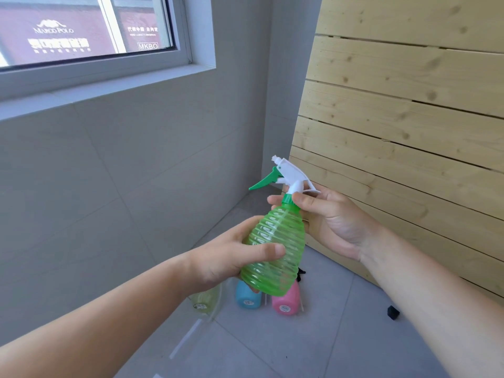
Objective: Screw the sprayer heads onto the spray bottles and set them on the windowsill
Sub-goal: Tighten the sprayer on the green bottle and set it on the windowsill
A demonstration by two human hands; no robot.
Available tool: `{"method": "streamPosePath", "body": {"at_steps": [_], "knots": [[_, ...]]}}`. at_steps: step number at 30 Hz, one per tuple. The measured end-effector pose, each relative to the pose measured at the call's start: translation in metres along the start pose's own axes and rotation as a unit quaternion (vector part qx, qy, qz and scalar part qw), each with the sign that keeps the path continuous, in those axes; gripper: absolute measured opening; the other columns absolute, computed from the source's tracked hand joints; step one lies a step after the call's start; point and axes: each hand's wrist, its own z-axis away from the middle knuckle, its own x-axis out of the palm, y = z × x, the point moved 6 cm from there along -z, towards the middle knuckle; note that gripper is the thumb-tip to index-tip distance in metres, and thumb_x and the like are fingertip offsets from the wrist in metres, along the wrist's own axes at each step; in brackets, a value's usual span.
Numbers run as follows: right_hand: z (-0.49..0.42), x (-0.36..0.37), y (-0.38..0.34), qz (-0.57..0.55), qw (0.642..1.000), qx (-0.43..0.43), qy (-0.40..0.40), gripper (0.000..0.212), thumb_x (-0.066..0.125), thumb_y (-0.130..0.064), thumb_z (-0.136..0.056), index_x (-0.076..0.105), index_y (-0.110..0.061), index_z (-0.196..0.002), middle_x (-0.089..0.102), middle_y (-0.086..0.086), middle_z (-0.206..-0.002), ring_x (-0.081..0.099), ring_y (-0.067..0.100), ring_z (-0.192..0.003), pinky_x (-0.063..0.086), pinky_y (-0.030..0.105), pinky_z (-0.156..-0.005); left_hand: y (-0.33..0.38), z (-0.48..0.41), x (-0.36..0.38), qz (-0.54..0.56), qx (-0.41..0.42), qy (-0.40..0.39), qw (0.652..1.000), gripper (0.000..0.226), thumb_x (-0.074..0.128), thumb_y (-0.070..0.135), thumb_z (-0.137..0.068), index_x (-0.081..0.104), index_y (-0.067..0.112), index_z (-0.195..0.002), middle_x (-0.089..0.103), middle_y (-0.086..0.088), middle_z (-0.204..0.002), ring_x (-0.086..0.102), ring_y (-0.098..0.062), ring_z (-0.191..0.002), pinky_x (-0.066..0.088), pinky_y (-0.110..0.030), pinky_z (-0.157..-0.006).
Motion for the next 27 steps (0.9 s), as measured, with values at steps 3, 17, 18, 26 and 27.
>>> {"method": "streamPosePath", "body": {"at_steps": [3,17,18,26,27], "knots": [[-0.001,0.003,0.001,-0.015,1.0,0.0,0.0,0.021,0.068,-0.017,-0.084,0.071,-0.01,-0.104,0.071,0.021,-0.117,0.067,0.029,-0.108,0.054,0.042,-0.093,0.001,0.002,0.007,0.003,-0.003,-0.031,1.0,0.068,0.079,0.036,-0.076,0.056,0.014,-0.136,0.074,-0.005,-0.114,0.072,-0.024,-0.107,0.058,-0.05,-0.099],[-0.011,0.0,0.003,0.036,0.991,-0.034,0.126,0.025,0.073,-0.019,-0.076,0.072,-0.007,-0.098,0.078,0.01,-0.093,0.07,0.021,-0.089,0.056,0.033,-0.086,0.01,-0.006,-0.001,-0.076,0.06,0.077,0.992,0.058,0.082,0.027,-0.074,0.059,0.006,-0.122,0.071,-0.005,-0.099,0.071,-0.015,-0.087,0.061,-0.035,-0.078],[-0.014,-0.001,0.002,0.038,0.99,-0.036,0.131,0.02,0.071,-0.016,-0.08,0.072,-0.007,-0.098,0.078,0.01,-0.093,0.07,0.02,-0.088,0.057,0.031,-0.083,0.013,-0.006,-0.002,-0.086,0.066,0.083,0.991,0.057,0.083,0.028,-0.073,0.059,0.005,-0.12,0.071,-0.006,-0.098,0.07,-0.016,-0.086,0.06,-0.037,-0.079],[-0.008,-0.006,0.01,0.017,0.99,-0.023,0.135,0.019,0.069,-0.017,-0.085,0.071,-0.004,-0.099,0.076,0.015,-0.107,0.073,0.02,-0.089,0.059,0.028,-0.075,0.008,-0.006,-0.004,-0.077,0.041,0.073,0.993,0.045,0.085,0.035,-0.07,0.063,0.02,-0.106,0.073,0.002,-0.09,0.071,-0.013,-0.082,0.06,-0.034,-0.076],[-0.007,-0.005,0.008,0.022,0.991,-0.026,0.128,0.022,0.07,-0.022,-0.083,0.071,-0.006,-0.097,0.076,0.014,-0.109,0.072,0.02,-0.09,0.058,0.028,-0.074,0.008,-0.004,-0.007,-0.061,0.038,0.067,0.995,0.044,0.085,0.034,-0.072,0.064,0.022,-0.109,0.074,0.005,-0.091,0.073,-0.011,-0.084,0.061,-0.029,-0.076]]}}
